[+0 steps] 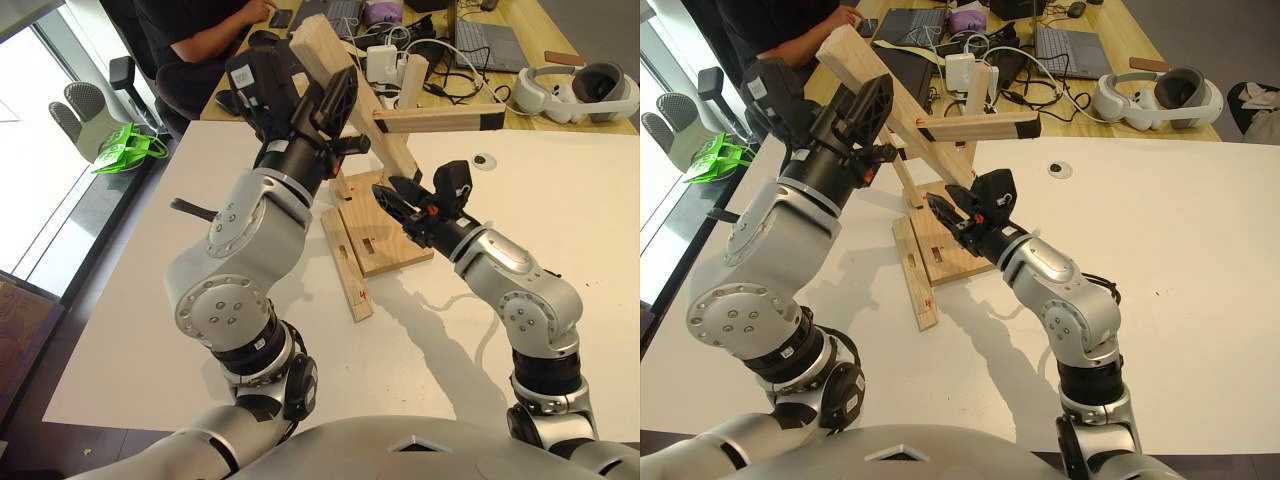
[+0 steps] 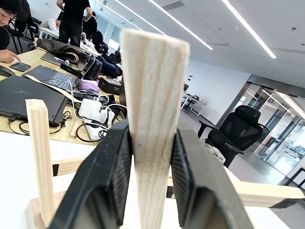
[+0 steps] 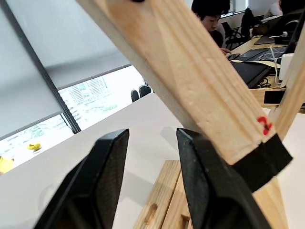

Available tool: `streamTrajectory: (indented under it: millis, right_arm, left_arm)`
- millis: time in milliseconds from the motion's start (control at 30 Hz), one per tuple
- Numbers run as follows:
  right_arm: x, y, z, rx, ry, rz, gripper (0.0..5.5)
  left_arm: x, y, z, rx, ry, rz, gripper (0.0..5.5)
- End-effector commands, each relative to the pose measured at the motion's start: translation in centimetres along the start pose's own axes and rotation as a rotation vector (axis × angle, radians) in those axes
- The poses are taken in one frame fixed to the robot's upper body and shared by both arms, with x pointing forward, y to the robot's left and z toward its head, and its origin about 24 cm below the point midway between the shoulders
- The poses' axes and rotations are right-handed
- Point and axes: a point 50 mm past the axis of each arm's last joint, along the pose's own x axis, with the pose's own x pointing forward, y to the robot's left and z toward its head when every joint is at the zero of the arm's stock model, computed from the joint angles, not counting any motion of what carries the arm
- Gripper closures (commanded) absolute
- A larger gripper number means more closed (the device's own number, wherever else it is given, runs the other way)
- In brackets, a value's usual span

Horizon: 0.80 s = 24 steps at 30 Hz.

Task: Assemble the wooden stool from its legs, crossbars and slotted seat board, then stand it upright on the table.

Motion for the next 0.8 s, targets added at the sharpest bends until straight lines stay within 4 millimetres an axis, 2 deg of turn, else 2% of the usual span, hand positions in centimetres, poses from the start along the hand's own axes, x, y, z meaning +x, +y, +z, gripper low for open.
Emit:
streamTrajectory:
  millis: [33,133,200,333,433,600,700,800]
  right_arm:
    - [-2.5,0.1,-0.5,-0.108,0.187,0.209,3.63]
    - [-4.0,-0.6,-0.2,-0.187,0.295,0.307,3.63]
    - [-4.6,-1.8,-0.3,-0.248,0.373,0.287,3.63]
    - [-5.2,-4.1,-1.3,-0.379,0.514,0.205,3.63]
    - [-5.6,-4.8,-2.8,-0.428,0.609,0.228,3.63]
    - [-2.8,-5.6,-6.0,-0.451,0.619,0.203,3.63]
    - [-1.3,-5.8,-6.6,-0.492,0.578,0.164,3.63]
    - [-1.0,-5.7,-7.7,-0.489,0.606,0.18,3.63]
  left_arm:
    - [-0.1,1.8,2.1,0.051,-0.092,0.101,4.48]
    - [-0.1,2.7,3.7,0.067,-0.159,0.145,4.48]
    - [-0.3,3.3,4.2,0.076,-0.168,0.163,4.48]
    - [-0.8,4.0,3.9,0.099,-0.139,0.186,4.48]
    - [-0.9,4.0,3.6,0.108,-0.125,0.181,4.48]
    - [-0.5,3.7,3.5,0.114,-0.114,0.165,4.48]
    - [-0.5,3.5,3.3,0.134,-0.104,0.148,4.48]
    - [-0.5,3.5,3.2,0.143,-0.098,0.148,4.48]
